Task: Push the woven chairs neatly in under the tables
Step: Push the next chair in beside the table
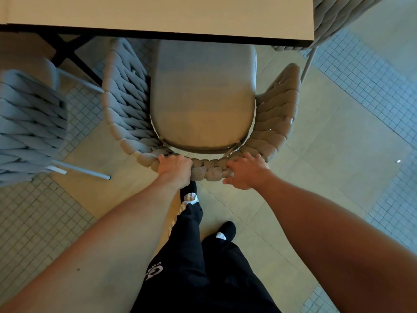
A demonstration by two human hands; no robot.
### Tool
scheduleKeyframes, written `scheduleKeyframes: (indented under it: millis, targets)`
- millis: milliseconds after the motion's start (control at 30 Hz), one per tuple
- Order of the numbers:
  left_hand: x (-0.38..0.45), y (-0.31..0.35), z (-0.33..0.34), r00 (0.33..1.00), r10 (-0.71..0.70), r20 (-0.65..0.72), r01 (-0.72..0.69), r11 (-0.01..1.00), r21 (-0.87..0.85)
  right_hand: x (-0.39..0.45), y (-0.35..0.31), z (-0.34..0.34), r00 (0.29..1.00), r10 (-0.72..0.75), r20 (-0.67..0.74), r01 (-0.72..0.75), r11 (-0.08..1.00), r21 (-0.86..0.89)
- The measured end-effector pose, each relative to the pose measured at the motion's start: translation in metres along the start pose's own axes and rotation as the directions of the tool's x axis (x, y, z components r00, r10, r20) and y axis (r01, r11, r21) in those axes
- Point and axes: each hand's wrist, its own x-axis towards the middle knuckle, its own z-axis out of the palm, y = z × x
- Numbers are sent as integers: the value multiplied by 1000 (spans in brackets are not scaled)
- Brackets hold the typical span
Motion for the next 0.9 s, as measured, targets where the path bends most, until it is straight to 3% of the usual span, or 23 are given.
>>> scheduleKeyframes:
  millis: [633, 900]
  targets:
    - [-1, -10, 27, 987, 64, -146, -69, 997, -29, 0, 3, 11, 999, 24, -24, -22, 998, 56]
    - [-34, -21, 32, 977, 47, -207, -78, 986, -144, -16, -17, 1, 999, -21, -47, 21, 1000, 9]
